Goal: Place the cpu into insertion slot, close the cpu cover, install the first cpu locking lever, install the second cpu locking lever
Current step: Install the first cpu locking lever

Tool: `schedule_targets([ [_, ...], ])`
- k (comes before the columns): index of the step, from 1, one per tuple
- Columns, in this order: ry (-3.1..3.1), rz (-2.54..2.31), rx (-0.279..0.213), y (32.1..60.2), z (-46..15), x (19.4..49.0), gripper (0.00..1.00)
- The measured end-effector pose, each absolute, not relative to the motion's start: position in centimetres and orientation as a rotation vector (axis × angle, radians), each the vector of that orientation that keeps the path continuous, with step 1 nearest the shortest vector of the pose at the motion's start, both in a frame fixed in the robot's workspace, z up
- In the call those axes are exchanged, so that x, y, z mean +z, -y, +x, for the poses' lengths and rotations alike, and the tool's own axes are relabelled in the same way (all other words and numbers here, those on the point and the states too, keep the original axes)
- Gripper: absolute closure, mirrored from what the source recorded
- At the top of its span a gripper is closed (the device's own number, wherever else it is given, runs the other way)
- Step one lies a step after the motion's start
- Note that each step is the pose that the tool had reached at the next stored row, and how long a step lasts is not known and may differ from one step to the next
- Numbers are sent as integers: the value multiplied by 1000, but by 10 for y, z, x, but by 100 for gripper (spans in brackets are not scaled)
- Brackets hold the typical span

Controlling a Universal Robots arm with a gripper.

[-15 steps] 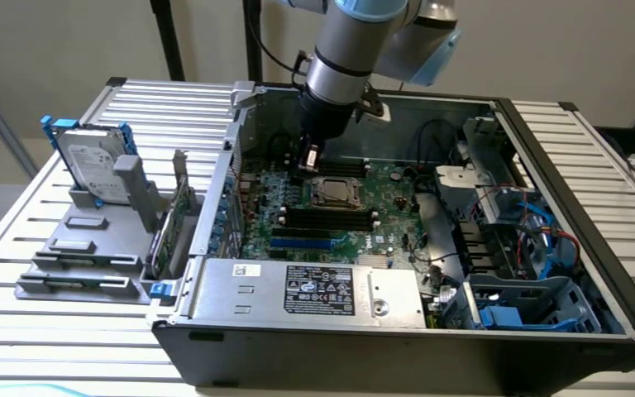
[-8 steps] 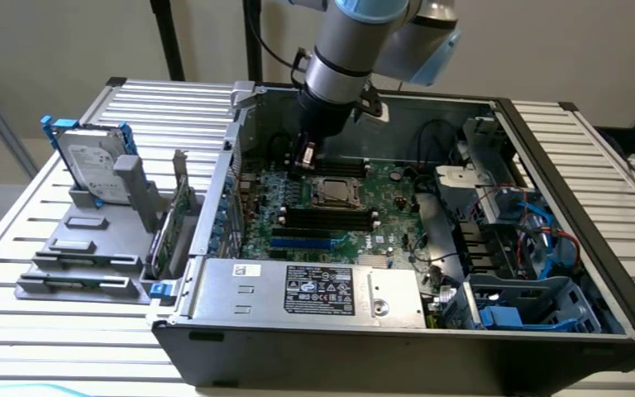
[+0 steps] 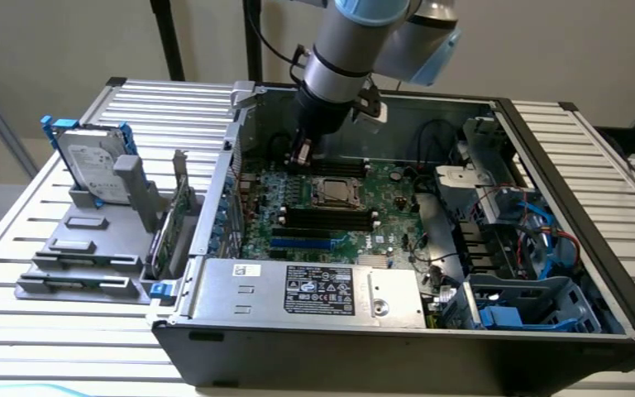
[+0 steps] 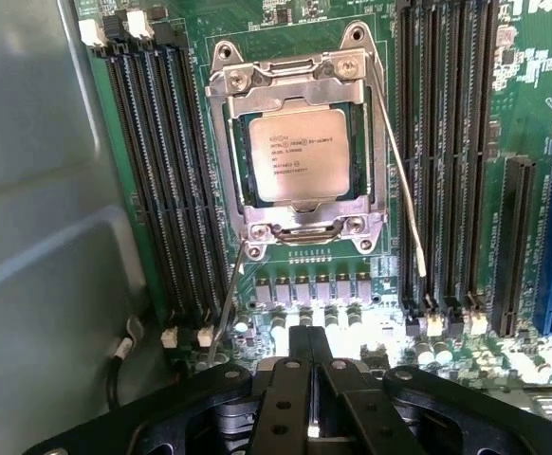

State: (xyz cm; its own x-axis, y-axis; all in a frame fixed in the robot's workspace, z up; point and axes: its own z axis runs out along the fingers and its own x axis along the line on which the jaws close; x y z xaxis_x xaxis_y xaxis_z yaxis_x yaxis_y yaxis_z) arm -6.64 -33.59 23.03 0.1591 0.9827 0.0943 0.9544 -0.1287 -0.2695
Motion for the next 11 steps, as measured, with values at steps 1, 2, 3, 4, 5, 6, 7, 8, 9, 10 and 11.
schedule_targets([
  [1,1862,-2175,148,336,-67,231,89],
  [2,1851,-2177,143,336,-67,231,89],
  [3,1839,-2180,137,336,-67,231,89],
  [4,1827,-2182,131,336,-68,232,89],
  [5,1816,-2185,126,336,-68,232,89],
  [6,1804,-2187,120,336,-68,232,89],
  [7,1793,-2189,115,336,-69,233,89],
  [8,1782,-2191,109,336,-69,233,89],
  [9,1770,-2194,103,336,-69,234,89],
  [10,1759,-2196,98,336,-69,234,89],
  [11,1748,-2198,92,336,-70,234,89],
])
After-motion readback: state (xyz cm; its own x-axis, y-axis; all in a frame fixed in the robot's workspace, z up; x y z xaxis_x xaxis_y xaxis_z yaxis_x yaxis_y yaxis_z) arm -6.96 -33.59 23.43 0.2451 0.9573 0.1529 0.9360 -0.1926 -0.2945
